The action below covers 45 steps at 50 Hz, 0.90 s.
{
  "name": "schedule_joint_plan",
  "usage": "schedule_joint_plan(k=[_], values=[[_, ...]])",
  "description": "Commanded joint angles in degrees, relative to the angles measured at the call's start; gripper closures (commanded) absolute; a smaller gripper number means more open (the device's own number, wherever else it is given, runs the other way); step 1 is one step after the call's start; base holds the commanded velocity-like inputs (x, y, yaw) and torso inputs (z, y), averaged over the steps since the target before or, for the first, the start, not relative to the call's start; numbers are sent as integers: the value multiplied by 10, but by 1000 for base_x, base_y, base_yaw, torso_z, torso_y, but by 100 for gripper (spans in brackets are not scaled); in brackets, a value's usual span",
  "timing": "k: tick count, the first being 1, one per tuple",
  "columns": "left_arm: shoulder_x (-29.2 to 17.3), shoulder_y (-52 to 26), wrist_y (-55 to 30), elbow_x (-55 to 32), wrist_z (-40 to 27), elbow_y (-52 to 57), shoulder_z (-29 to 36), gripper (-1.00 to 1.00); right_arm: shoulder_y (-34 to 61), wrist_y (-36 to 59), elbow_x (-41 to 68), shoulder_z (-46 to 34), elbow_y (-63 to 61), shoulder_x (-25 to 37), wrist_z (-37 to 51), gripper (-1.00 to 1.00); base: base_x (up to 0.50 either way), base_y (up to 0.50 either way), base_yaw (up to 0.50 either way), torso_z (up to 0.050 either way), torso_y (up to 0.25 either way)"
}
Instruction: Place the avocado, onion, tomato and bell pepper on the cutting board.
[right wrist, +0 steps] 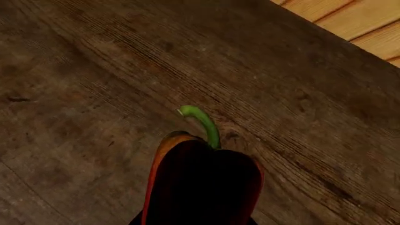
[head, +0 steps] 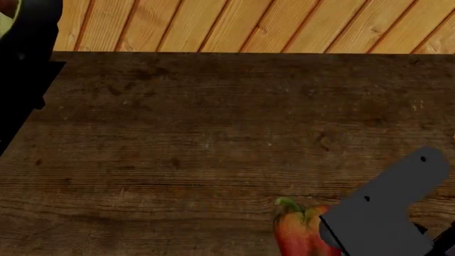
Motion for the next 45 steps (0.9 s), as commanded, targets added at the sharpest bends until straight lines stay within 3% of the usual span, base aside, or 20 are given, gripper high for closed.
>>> schedule_joint_plan(k=[1, 5, 8, 10, 21, 38, 45], values=[[1, -1, 8, -14, -9, -4, -5, 100, -9, -75, -24, 29, -26, 17, 52, 100, 0, 0, 0, 0, 0], [1, -1, 13, -13, -6, -5, -6, 100, 9, -94, -21, 43, -37, 20, 83, 100, 0, 0, 0, 0, 0], [1, 2, 15, -13, -7, -4, -8, 100, 49, -55, -21, 23, -38, 7, 138, 100, 0, -1, 0, 0, 0], [0, 8, 20, -19, -7, -1, -14, 100, 33, -94, -38, 42, -50, 7, 135, 100, 0, 0, 0, 0, 0], [-1, 8, 19, -25, -13, 2, -18, 100, 75, -119, -51, 61, -79, -9, 208, 100, 0, 0, 0, 0, 1], [-2, 8, 20, -22, -14, 3, -13, 100, 46, -150, -108, 86, -116, -1, 226, 100, 0, 0, 0, 0, 1], [0, 11, 24, -20, -12, 1, -12, 100, 55, -152, -94, 85, -119, -1, 238, 100, -464, -187, 0, 0, 2]])
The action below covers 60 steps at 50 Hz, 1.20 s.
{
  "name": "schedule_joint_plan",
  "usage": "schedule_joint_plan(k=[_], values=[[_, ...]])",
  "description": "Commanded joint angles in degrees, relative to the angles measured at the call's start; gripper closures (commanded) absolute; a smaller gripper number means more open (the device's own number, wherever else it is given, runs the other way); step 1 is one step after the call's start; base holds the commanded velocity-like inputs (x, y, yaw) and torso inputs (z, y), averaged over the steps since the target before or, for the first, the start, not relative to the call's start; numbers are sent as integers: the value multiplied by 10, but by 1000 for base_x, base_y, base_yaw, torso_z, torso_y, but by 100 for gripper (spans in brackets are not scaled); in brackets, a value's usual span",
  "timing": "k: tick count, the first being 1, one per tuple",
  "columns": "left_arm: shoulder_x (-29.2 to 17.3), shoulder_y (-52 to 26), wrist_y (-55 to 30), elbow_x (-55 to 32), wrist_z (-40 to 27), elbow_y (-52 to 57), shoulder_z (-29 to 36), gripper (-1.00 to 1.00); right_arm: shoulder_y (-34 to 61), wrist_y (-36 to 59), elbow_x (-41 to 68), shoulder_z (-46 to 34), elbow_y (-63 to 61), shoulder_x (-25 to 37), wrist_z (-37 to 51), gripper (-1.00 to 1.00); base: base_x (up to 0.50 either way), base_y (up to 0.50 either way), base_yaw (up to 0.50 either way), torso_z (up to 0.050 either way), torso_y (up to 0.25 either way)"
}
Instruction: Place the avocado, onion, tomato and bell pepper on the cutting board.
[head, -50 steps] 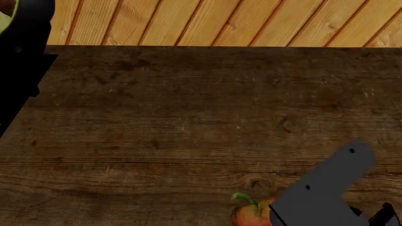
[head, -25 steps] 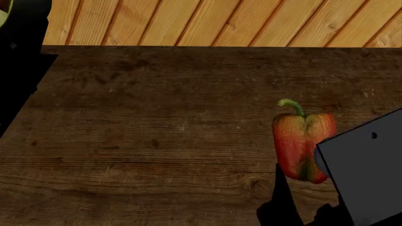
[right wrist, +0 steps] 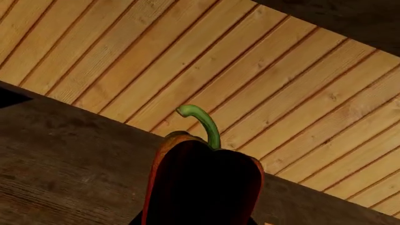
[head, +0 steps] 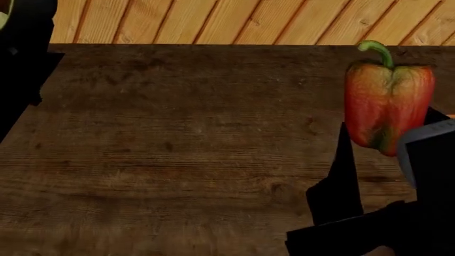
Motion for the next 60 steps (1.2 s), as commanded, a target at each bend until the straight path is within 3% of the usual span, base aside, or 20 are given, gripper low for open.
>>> schedule_joint_plan(k=[1, 15, 60], values=[[1, 2, 8, -13, -9, -3, -1, 100, 6, -2, -10, 11, -12, 2, 13, 100, -500, -160, 0, 0, 0], [-2, 3, 10, -14, -10, 0, -2, 100, -18, -15, -27, 22, -15, 19, 4, 100, -455, -229, 0, 0, 0], [-5, 10, 19, -14, -11, 2, 0, 100, -13, 5, -40, 24, 6, 10, -21, 100, 1, -500, 0, 0, 0]])
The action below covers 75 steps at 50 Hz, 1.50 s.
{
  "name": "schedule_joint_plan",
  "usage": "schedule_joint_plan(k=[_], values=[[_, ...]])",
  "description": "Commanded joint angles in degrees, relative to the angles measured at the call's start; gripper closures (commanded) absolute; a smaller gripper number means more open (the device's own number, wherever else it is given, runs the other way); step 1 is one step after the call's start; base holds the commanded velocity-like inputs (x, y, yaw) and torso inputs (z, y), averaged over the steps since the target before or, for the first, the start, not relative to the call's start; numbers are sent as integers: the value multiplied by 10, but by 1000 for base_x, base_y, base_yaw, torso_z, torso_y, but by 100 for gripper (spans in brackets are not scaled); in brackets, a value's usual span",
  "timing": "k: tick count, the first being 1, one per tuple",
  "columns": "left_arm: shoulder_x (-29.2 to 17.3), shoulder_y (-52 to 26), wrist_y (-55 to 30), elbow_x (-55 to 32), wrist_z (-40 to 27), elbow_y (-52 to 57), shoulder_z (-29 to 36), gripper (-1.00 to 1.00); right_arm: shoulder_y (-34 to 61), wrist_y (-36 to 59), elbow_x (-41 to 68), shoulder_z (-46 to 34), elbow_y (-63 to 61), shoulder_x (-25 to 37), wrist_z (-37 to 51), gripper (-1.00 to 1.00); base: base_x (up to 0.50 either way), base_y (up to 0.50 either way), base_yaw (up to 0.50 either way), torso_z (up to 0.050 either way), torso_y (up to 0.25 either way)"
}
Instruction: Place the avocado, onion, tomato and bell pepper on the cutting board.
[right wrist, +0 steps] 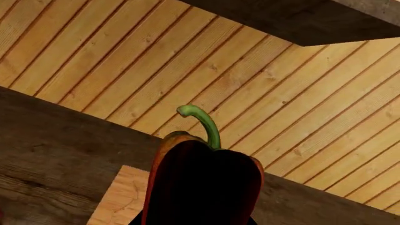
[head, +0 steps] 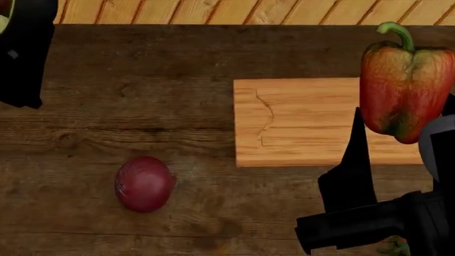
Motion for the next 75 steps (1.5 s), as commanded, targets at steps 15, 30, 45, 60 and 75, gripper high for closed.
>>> schedule_joint_plan(k=[15, 30, 45, 60, 75], values=[[-4, 5, 10, -13, -10, -1, -4, 100, 12, 38, -23, -15, 28, -33, -26, 100, 70, -500, 0, 1, 1], [-1, -15, 0, -19, -13, -13, 0, 100, 32, 40, -43, -2, 113, -62, -113, 100, 0, 0, 0, 0, 1], [17, -102, -51, -29, -43, -62, 18, 100, 94, 107, -39, -22, 213, -72, -175, 100, 0, 0, 0, 0, 1], [21, -141, -65, -34, -52, -81, 21, 100, 141, 144, -30, -36, 264, -86, -197, 100, 77, 0, 0, 0, 1], [21, -140, -63, -40, -55, -77, 17, 100, 126, 139, -23, -40, 262, -79, -195, 100, 500, 0, 0, 0, 1]])
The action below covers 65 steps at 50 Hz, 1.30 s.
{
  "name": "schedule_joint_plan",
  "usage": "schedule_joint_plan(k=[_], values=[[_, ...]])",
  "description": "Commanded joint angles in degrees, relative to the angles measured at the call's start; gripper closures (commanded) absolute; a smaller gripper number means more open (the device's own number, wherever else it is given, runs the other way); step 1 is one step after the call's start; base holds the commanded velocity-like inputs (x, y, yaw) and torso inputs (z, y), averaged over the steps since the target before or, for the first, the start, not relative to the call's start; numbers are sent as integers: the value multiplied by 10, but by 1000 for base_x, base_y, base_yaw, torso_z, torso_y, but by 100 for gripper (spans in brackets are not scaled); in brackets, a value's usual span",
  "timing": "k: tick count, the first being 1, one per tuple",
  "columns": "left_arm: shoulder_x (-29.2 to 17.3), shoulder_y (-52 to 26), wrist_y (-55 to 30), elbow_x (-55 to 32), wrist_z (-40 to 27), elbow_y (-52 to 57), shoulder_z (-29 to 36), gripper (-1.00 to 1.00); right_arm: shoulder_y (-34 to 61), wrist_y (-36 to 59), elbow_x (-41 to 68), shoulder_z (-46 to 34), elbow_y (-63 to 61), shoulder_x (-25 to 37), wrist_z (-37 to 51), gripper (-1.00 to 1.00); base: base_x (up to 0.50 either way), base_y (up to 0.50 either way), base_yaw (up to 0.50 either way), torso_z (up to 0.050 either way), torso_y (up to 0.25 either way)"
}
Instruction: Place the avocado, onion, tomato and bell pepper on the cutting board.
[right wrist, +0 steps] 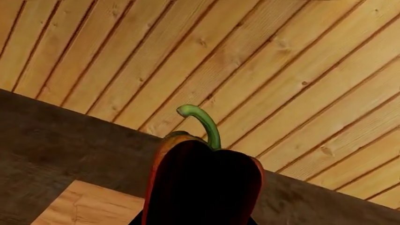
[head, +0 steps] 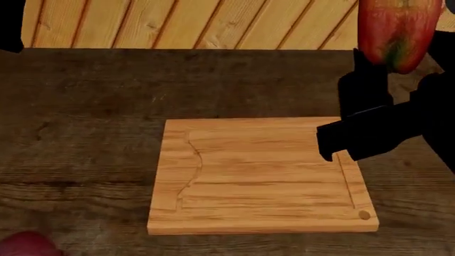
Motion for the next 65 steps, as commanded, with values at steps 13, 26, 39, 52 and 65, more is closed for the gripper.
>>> schedule_joint_plan(k=[13, 26, 39, 52, 65], values=[[2, 0, 8, -14, -10, -2, 0, 100, -25, -5, -4, 3, -13, 19, -6, 100, 333, 0, 0, 1, 2], [3, 4, 13, -12, -5, -2, 4, 100, 6, 57, 4, -43, 33, -10, -11, 100, 0, 0, 0, 0, 1], [3, 8, 18, -10, -3, -2, 7, 100, -18, 77, -53, -72, 104, -54, -100, 100, 0, 0, 0, 0, 1], [2, 12, 23, -5, 0, -6, 10, 100, -49, 69, -165, -106, 166, -100, -207, 100, 0, 0, 0, 0, 1], [1, 15, 24, -9, -5, -2, 8, 100, -76, 48, -227, -132, 207, -120, -272, 100, 0, 0, 0, 1, 1]])
